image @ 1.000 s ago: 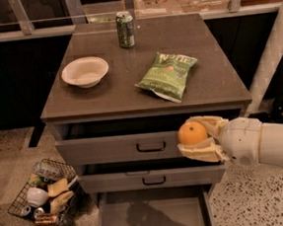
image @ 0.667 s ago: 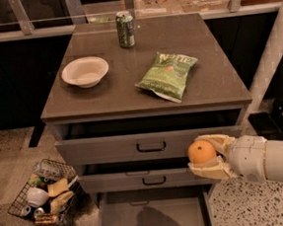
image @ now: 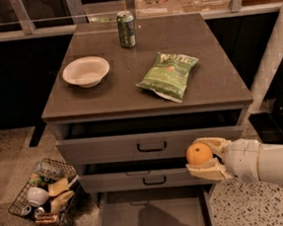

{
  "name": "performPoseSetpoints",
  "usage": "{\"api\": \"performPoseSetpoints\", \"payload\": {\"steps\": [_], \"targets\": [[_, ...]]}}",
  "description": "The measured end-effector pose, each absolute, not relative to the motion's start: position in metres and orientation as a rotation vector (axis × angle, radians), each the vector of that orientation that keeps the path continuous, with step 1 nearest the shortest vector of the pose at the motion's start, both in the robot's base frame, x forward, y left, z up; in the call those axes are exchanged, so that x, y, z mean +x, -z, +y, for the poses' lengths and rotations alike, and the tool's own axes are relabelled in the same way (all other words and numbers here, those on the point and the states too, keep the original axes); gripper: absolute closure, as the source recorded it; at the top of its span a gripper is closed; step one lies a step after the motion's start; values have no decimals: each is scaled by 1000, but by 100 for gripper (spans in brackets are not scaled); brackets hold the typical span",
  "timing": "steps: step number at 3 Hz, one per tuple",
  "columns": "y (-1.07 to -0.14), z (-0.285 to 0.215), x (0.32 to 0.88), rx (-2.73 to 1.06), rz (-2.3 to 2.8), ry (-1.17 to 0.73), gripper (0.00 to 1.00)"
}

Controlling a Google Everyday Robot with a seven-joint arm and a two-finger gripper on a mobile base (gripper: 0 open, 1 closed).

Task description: Place orange into bottom drawer

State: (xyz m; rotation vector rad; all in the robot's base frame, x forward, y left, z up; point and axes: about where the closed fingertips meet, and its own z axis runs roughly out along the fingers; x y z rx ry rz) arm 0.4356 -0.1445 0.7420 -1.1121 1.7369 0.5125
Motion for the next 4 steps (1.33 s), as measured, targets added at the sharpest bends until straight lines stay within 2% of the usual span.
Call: {"api": "performPoseSetpoints", "payload": {"steps": [2, 3, 4], "targets": [[-578, -142, 420, -1066, 1824, -673, 100], [-531, -118, 408, -1093, 1831, -720, 100], [-527, -115, 408, -1090, 1831, -728, 100]]}}
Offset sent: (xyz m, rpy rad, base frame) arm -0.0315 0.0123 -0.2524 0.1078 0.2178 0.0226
